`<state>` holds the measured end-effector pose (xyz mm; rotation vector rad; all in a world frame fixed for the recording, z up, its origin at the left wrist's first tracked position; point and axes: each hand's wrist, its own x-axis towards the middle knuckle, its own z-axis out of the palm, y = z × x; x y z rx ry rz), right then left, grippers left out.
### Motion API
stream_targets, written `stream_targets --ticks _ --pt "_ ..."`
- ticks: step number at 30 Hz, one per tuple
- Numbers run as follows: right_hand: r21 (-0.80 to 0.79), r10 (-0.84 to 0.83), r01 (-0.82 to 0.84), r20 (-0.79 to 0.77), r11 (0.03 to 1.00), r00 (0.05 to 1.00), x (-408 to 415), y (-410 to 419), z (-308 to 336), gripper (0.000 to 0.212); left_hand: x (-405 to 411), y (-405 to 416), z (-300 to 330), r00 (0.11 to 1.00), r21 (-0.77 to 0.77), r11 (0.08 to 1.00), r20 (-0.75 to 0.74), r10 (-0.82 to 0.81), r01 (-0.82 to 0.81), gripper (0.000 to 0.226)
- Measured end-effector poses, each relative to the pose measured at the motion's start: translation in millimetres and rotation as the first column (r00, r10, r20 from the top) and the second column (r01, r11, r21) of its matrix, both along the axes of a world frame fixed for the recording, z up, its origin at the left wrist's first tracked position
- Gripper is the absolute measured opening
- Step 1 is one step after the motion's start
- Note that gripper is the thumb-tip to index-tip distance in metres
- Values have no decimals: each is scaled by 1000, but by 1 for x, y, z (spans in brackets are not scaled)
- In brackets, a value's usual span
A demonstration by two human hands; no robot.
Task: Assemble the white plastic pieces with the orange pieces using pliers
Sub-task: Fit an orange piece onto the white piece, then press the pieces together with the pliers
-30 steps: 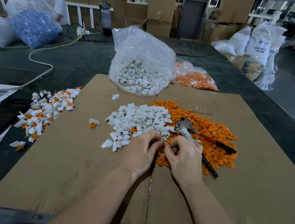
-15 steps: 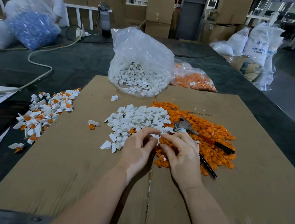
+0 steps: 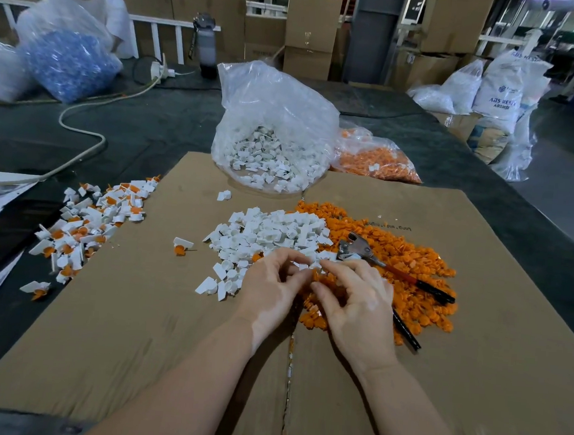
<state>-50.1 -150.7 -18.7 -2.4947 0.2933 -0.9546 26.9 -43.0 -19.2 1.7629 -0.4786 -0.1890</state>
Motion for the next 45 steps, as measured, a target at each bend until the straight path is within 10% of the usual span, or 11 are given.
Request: stream_targets --ticks 6,11,15,22,29,38,45 --pt "-116 -428 421 -423 900 799 0 -32 22 42 2 -4 8 999 -6 1000 -50 14 -14 7" --pt "-205 -407 373 -674 905 617 1 -49 31 42 3 -8 15 998 -14 998 -40 57 -58 9" --pt "-330 -472 338 -600 881 646 0 -51 32 45 3 -11 20 996 -66 996 -74 47 -52 6" --pt "96 -47 130 -599 987 799 1 -42 60 40 14 -16 31 950 -199 963 -290 120 -182 11" --pt "546 368 -5 -559 838 742 0 -30 78 37 27 -17 38 900 -245 937 -416 130 -249 7" --pt "663 509 17 -590 748 626 2 -25 83 32 28 -12 37 875 -236 931 -461 145 -279 10" --pt "473 375 -74 -584 878 720 4 -16 71 35 23 -14 38 866 -269 911 -474 158 -313 8"
